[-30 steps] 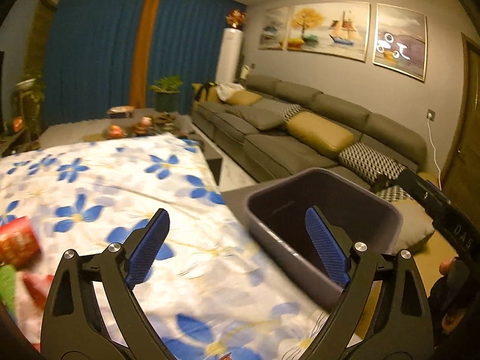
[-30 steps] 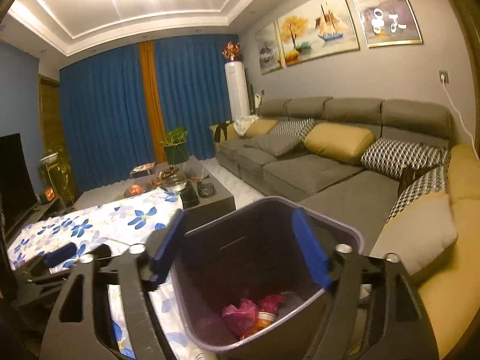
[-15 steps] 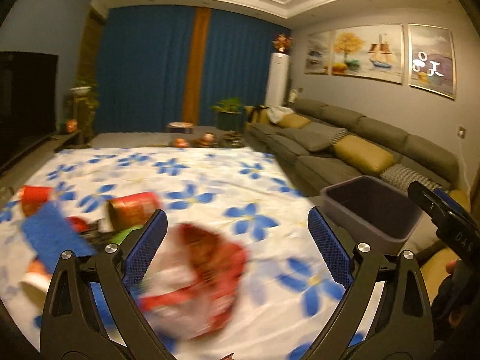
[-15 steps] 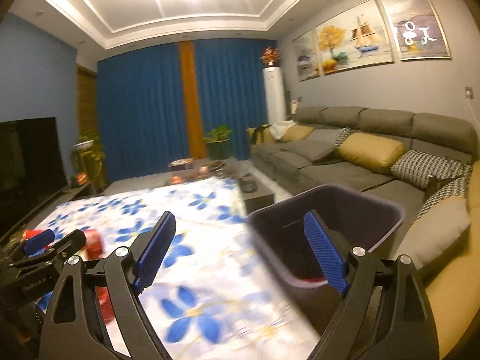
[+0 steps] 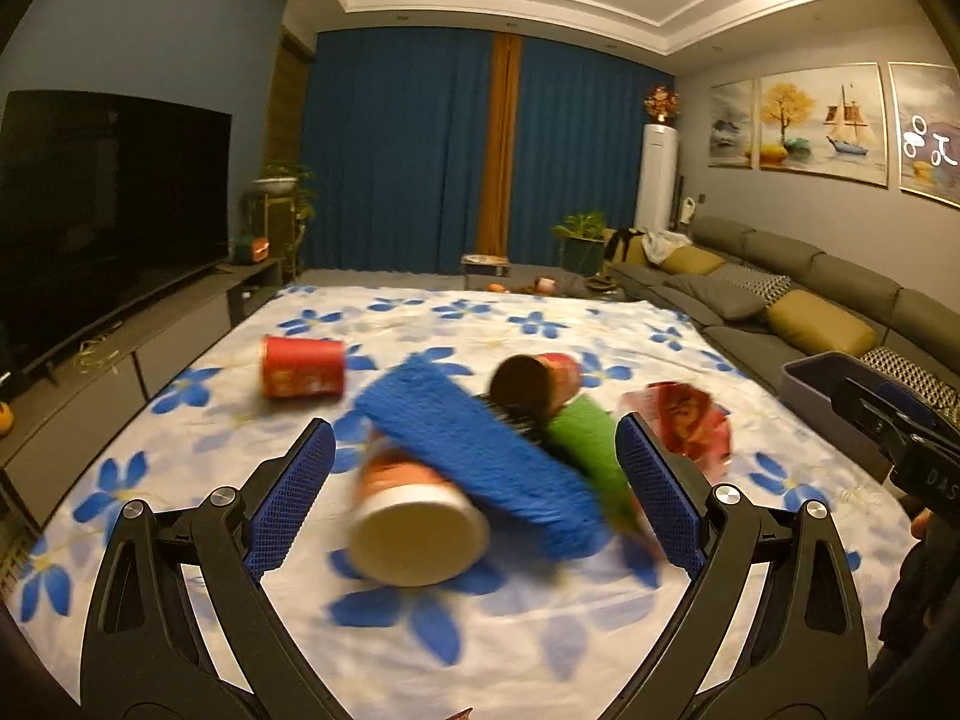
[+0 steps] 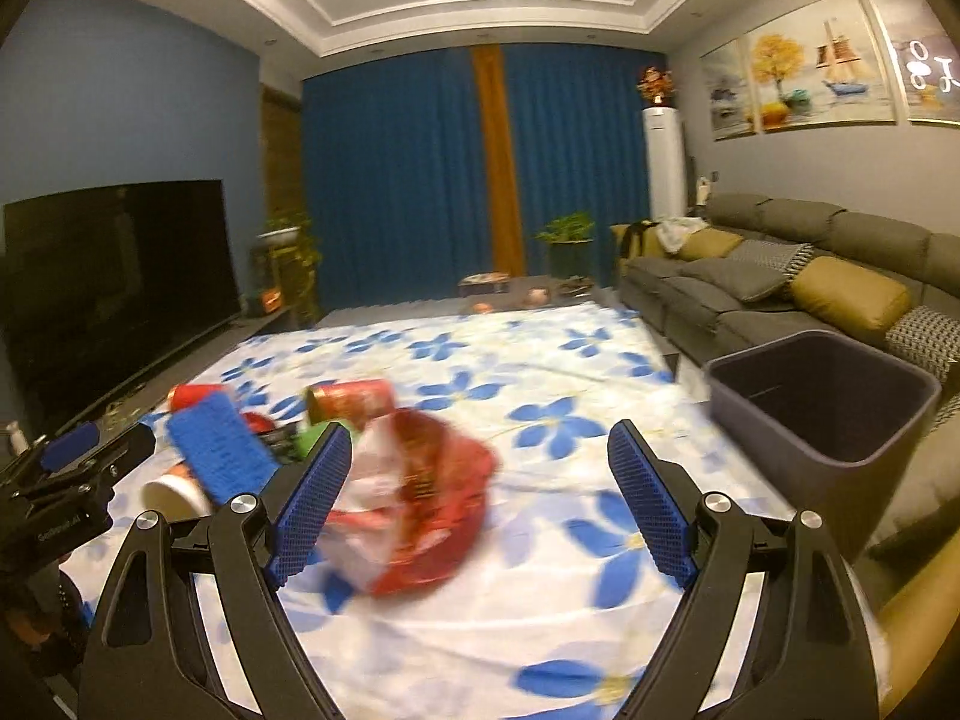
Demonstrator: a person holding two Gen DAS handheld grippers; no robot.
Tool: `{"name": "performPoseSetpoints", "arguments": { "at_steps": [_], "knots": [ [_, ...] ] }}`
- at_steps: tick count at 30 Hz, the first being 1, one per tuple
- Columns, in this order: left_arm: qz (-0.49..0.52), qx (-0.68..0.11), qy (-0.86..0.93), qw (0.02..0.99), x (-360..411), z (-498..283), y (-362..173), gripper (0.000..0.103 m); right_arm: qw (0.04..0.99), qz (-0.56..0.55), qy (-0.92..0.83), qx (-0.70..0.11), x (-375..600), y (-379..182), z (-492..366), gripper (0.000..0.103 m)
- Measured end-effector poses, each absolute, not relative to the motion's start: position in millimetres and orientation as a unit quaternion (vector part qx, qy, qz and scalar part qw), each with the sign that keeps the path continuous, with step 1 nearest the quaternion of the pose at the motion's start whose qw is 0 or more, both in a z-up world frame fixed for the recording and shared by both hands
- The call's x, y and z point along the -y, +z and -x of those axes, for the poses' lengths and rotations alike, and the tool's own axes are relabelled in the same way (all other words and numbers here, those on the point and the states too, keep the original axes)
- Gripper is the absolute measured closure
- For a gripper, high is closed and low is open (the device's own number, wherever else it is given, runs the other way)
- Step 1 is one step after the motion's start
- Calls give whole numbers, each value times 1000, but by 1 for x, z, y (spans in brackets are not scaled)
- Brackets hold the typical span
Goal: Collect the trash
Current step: 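Move both tools back over the remaining trash on the bed, then grasp the blue foam net with the right tool while the left tool grasps a paper cup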
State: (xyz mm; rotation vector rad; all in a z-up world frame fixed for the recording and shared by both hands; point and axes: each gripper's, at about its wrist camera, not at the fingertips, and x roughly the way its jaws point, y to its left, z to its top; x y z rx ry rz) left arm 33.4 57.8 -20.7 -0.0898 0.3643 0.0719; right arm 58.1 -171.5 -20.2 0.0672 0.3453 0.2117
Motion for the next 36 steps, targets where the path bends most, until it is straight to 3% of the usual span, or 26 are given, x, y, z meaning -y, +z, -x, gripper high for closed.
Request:
{"name": "performPoseSetpoints", "arguments": {
  "at_steps": [8, 17, 21, 31, 36],
  "knots": [
    [52, -221, 31, 973, -94, -28, -40, 20, 974, -17, 131, -182, 135, -21, -56, 18],
    [53, -279, 17, 959, -101, -50, -59, 47, 968, 12, 151, -199, 103, -31, -67, 18],
    [71, -313, 11, 947, -108, -65, -70, 64, 964, 25, 162, -210, 87, -37, -72, 18],
    [102, -326, 3, 940, -122, -78, -77, 98, 947, 64, 197, -244, 43, -56, -94, 22],
    [106, -317, -1, 942, -126, -79, -76, 101, 940, 92, 204, -259, 28, -66, -101, 26]
  ]
}}
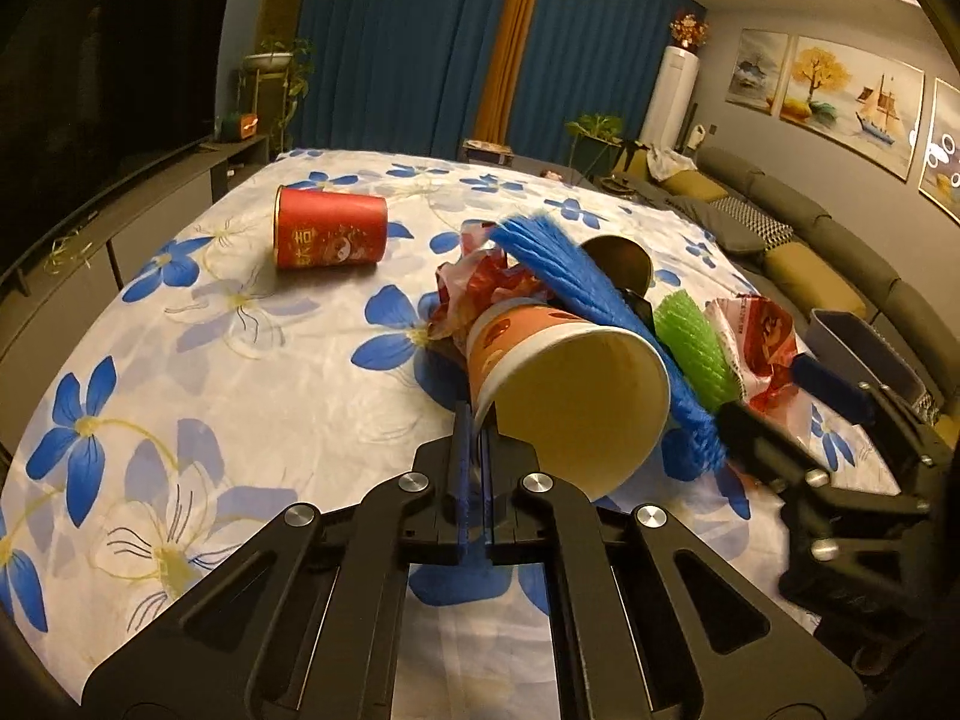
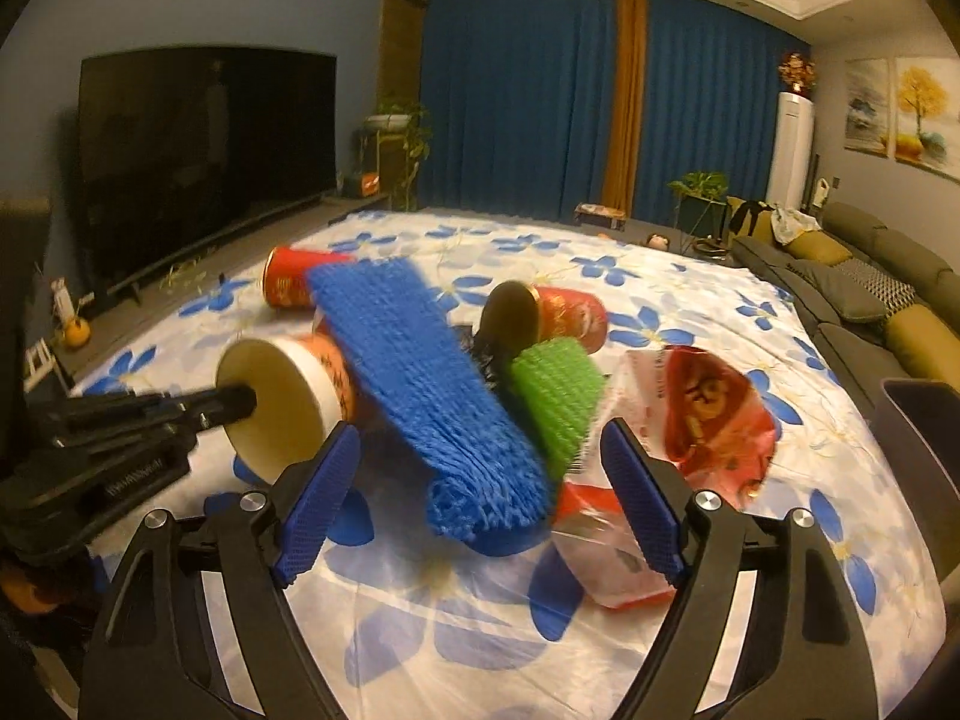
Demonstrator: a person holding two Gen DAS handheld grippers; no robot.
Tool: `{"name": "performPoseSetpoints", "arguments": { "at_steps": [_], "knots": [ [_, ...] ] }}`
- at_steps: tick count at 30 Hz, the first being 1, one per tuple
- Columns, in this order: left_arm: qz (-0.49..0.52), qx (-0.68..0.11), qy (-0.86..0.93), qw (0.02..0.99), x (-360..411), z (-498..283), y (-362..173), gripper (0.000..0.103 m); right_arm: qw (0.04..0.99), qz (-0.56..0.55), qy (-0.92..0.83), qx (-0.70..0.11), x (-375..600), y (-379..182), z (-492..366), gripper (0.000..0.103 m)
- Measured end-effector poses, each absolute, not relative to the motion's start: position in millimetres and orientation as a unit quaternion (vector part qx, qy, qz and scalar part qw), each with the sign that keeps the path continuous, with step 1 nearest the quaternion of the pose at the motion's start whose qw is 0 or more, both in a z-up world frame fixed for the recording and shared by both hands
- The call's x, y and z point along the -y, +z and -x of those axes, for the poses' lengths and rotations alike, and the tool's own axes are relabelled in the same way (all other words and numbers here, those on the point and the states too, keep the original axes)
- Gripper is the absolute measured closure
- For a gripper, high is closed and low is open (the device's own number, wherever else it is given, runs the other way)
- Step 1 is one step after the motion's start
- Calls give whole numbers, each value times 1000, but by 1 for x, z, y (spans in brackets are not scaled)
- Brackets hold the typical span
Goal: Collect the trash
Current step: 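Grasp the blue foam net with the right tool while the left tool grasps a paper cup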
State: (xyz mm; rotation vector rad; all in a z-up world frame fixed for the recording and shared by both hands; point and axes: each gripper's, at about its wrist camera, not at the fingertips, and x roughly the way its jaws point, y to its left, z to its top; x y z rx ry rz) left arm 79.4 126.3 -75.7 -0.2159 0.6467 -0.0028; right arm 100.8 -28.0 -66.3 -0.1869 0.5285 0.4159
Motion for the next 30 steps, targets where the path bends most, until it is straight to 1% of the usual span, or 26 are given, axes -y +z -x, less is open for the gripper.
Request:
{"name": "performPoseSetpoints", "arguments": {
  "at_steps": [2, 6, 8, 9, 10, 11, 13, 14, 15, 16, 17, 19, 30],
  "knots": [
    [109, -315, -5, 943, -128, -80, -75, 101, 937, 99, 203, -267, 24, -70, -106, 27],
    [118, -312, -9, 943, -132, -80, -74, 101, 931, 118, 203, -279, 14, -75, -114, 38],
    [125, -313, -12, 941, -134, -81, -75, 101, 927, 125, 204, -289, 8, -79, -120, 41],
    [129, -313, -14, 941, -136, -81, -75, 101, 925, 126, 205, -294, 6, -81, -122, 46],
    [130, -313, -14, 941, -136, -81, -75, 101, 922, 129, 204, -302, 4, -83, -126, 54],
    [131, -313, -14, 941, -137, -81, -75, 101, 920, 130, 205, -309, 2, -85, -129, 58],
    [134, -313, -16, 940, -137, -81, -75, 101, 917, 127, 207, -315, 3, -87, -132, 74],
    [135, -312, -17, 940, -137, -80, -75, 101, 917, 124, 210, -315, 4, -87, -132, 78],
    [135, -311, -17, 940, -137, -80, -74, 101, 917, 121, 212, -315, 5, -87, -132, 85],
    [134, -310, -17, 941, -137, -79, -74, 101, 918, 116, 214, -314, 8, -86, -130, 88],
    [134, -309, -16, 941, -137, -78, -74, 101, 919, 113, 214, -311, 10, -85, -128, 88],
    [136, -305, -17, 942, -137, -76, -72, 101, 925, 103, 214, -298, 19, -80, -122, 95],
    [141, -274, -21, 951, -129, -55, -56, 101, 945, 13, 214, -247, 73, -41, -97, 96]
  ]
}}
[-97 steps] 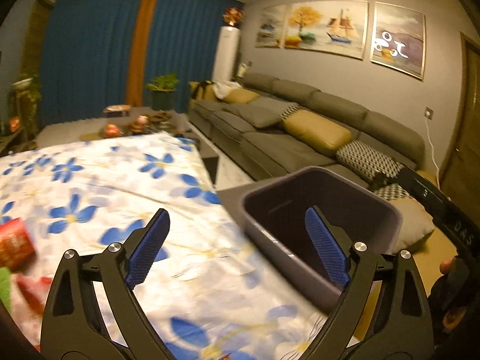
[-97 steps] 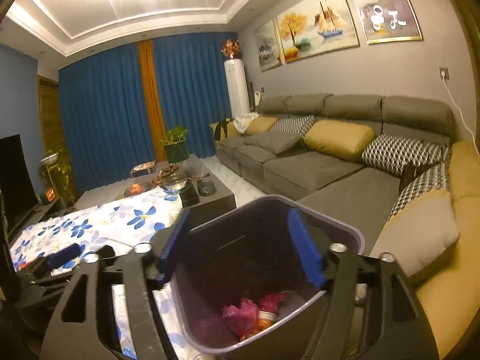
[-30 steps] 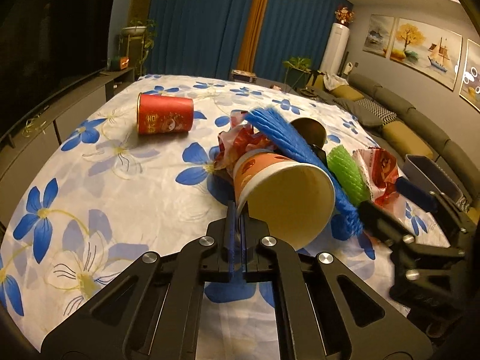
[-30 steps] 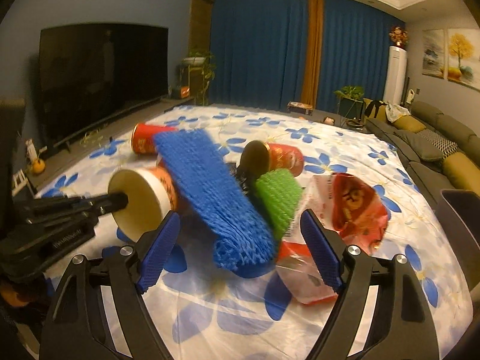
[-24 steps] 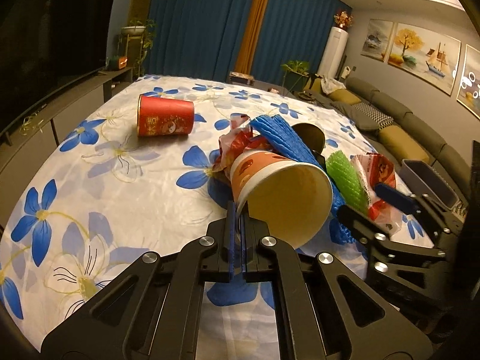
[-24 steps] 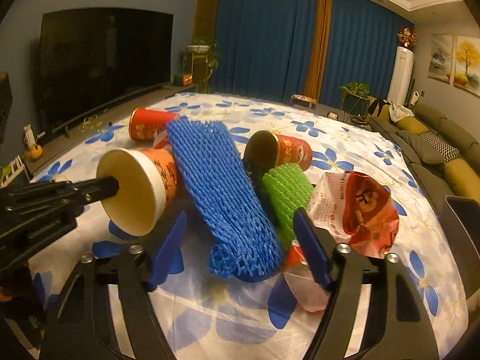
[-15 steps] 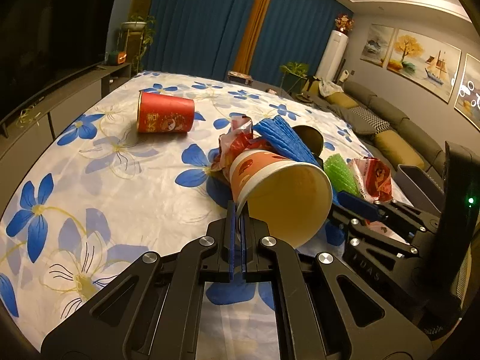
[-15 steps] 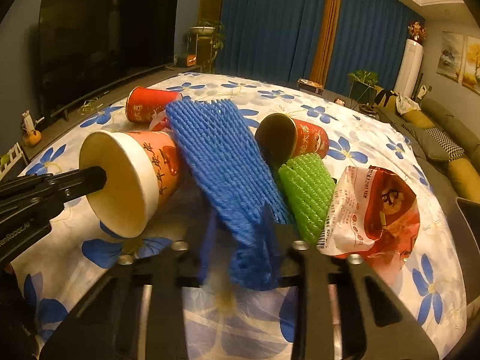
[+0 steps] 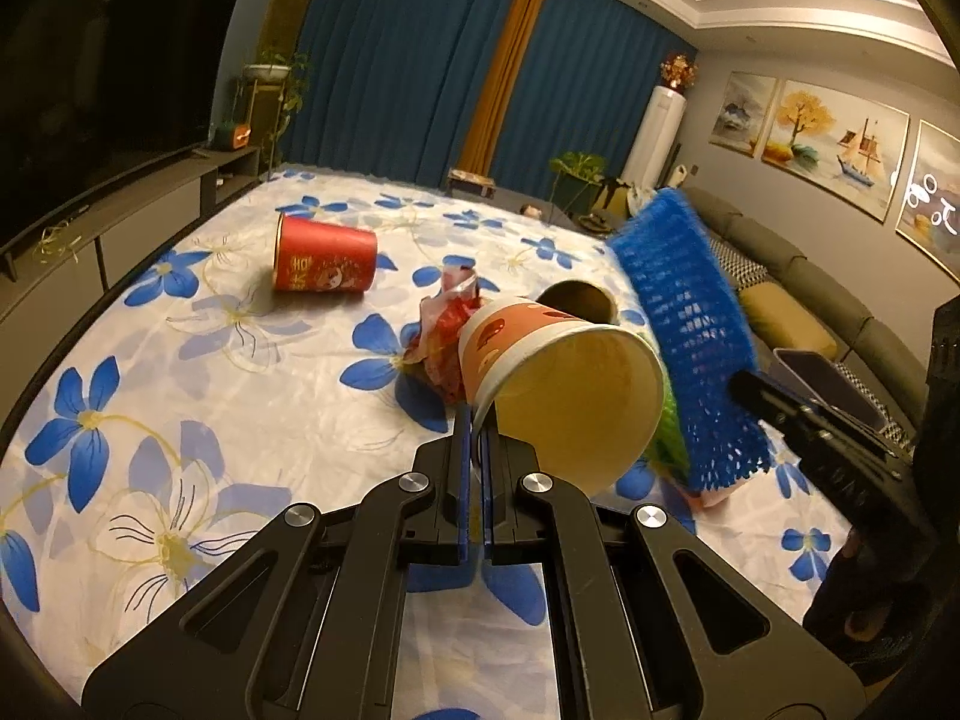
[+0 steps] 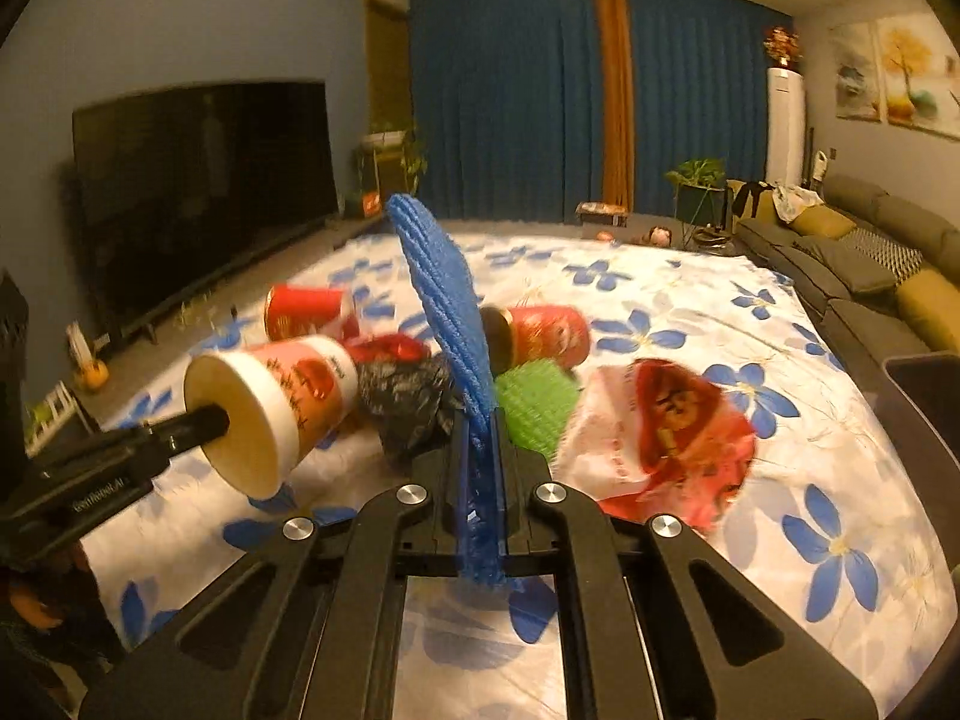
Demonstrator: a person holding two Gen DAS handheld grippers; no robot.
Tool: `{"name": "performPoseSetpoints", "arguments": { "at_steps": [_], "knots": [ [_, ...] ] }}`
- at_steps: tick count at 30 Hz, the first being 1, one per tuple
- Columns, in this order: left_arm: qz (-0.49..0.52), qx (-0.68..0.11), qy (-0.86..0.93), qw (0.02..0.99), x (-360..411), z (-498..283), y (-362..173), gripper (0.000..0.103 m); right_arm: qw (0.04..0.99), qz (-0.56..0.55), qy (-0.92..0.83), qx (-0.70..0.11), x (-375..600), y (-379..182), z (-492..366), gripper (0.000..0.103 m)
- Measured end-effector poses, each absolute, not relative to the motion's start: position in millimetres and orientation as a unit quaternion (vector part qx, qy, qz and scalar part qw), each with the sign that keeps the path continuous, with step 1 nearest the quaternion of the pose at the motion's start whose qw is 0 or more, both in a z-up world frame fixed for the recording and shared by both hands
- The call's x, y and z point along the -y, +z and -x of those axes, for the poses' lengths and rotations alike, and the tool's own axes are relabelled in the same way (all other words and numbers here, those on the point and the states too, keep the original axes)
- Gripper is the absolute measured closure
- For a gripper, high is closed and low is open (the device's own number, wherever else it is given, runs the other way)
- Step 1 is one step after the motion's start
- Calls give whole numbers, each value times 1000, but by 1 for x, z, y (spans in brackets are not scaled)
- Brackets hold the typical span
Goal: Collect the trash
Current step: 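Grasp the blue foam net with the right tool while the left tool grasps a paper cup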
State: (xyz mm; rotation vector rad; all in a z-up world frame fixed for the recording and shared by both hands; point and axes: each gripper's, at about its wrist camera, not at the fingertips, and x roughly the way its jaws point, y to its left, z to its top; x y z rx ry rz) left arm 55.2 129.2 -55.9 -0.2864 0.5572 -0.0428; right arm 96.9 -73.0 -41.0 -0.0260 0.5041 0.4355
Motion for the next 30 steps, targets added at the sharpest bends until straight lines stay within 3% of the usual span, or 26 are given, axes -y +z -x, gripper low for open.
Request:
{"name": "performPoseSetpoints", "arguments": {
  "at_steps": [30],
  "knots": [
    [93, -239, -87, 963, -29, -87, -11, 101, 976, -44, 113, -180, 201, -1, -68, 96]
  ]
}}
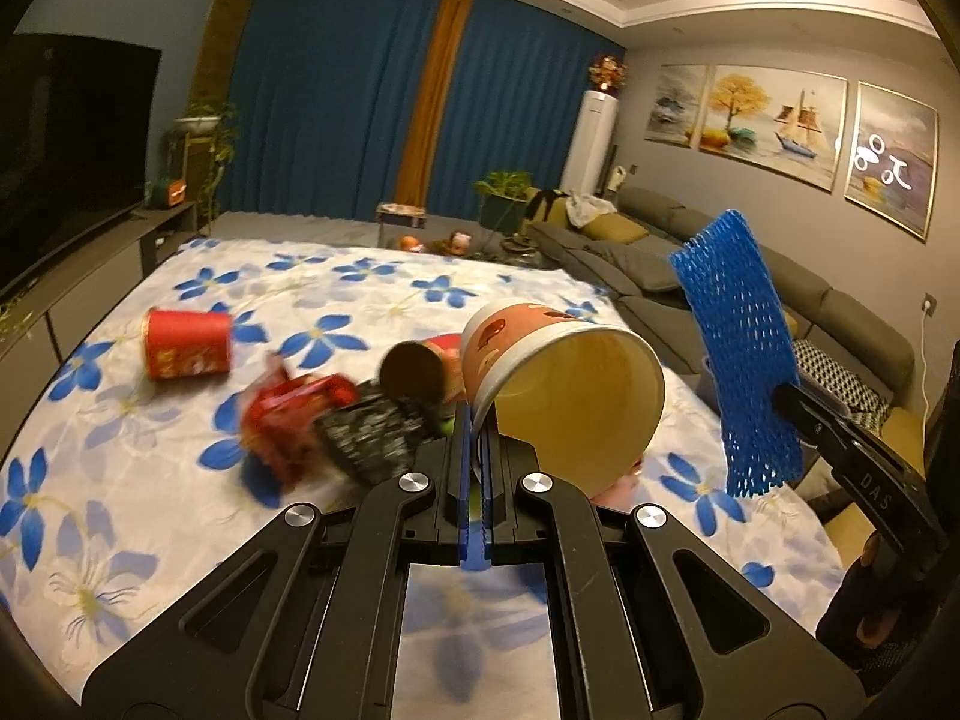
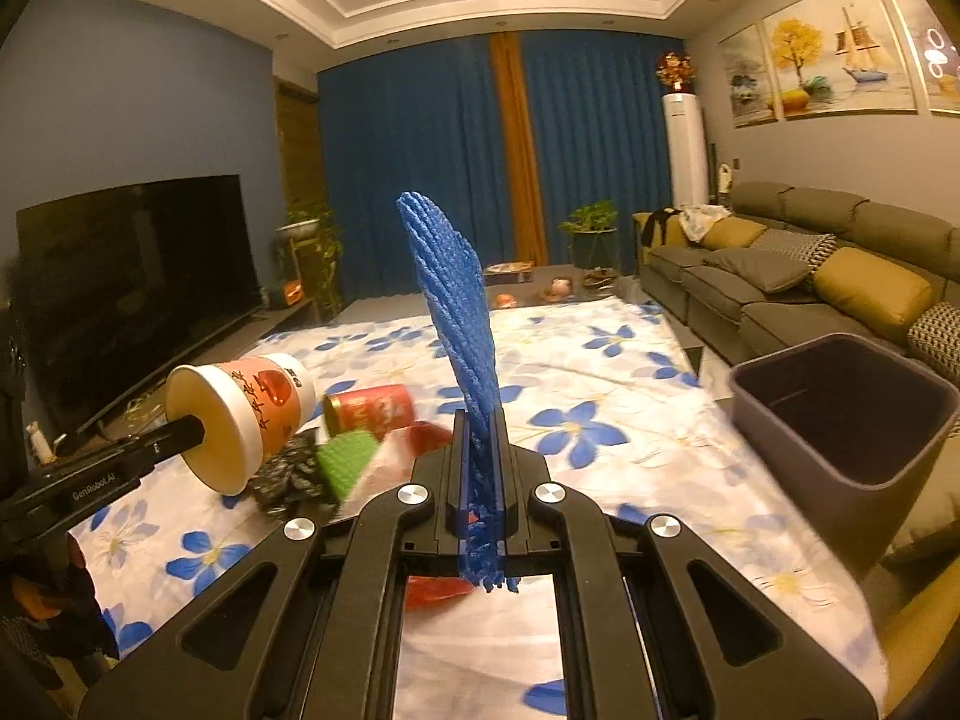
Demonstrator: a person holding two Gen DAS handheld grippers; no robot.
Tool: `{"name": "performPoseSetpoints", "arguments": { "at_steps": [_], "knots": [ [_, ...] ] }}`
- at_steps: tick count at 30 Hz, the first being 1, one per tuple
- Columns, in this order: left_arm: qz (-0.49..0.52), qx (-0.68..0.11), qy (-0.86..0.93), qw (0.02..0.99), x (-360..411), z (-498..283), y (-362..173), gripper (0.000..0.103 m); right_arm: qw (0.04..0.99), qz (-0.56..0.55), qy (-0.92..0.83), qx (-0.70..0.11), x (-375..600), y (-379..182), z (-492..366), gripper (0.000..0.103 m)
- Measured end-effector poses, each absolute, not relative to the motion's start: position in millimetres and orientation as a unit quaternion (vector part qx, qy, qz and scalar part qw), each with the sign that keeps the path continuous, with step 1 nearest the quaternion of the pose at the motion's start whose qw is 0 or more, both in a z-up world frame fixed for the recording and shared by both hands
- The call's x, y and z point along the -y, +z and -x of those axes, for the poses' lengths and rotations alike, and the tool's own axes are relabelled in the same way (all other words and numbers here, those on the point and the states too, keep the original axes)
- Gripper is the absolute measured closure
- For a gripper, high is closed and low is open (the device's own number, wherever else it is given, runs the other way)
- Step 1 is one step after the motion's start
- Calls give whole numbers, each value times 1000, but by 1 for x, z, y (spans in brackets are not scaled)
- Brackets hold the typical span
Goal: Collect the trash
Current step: 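Grasp the blue foam net with the right tool while the left tool grasps a paper cup, then carry the blue net and paper cup to the grey bin and release both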
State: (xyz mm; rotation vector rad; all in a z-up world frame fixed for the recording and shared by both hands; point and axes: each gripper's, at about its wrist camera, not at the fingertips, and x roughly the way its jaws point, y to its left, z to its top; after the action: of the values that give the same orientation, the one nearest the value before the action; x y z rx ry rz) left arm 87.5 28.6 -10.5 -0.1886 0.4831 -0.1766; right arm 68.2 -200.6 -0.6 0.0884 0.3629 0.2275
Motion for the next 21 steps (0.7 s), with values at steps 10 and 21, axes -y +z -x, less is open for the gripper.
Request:
{"name": "performPoseSetpoints", "arguments": {
  "at_steps": [10, 21],
  "knots": [
    [66, -234, -130, 961, 34, -114, -1, 101, 981, -56, 66, -171, 251, 2, -73, 96],
    [43, -225, -206, 951, 120, -144, 13, 101, 986, -65, -5, -155, 312, 9, -83, 96]
  ]
}}
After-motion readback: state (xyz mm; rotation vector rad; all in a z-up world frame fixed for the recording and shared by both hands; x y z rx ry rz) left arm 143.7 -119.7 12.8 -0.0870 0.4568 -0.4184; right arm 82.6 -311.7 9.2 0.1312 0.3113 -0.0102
